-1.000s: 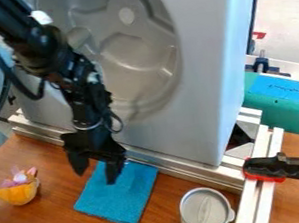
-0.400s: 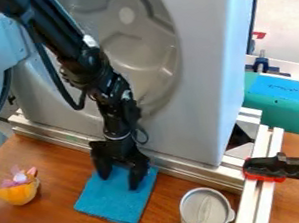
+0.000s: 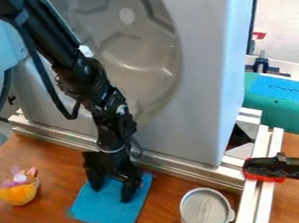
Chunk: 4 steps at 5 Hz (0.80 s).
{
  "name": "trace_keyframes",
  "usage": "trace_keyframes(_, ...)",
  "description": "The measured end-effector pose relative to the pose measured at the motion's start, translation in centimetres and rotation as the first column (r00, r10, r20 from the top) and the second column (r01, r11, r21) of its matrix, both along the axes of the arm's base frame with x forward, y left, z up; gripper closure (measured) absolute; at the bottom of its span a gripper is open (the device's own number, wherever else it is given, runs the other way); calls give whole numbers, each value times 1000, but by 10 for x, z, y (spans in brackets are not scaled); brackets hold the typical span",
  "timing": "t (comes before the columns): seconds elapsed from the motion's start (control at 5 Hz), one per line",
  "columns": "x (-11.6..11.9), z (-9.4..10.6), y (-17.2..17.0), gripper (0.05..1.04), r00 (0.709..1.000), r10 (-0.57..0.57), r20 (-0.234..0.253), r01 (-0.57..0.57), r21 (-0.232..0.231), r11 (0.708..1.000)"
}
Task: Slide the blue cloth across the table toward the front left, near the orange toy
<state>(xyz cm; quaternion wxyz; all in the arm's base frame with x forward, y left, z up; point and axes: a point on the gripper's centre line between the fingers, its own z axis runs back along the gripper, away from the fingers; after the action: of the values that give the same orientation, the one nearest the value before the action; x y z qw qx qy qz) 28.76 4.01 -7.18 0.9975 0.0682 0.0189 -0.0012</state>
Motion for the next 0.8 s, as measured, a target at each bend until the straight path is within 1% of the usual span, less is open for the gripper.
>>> trace_keyframes(0.2,-33,2,9,75,994,-11,-104,17,60,998)
trace_keyframes(0.4,-58,4,22,75,979,-14,-202,38,117,992)
trace_keyframes(0.6,-60,2,33,75,974,21,-227,8,126,992)
trace_keyframes(0.8,-58,1,34,75,979,1,-205,22,108,994)
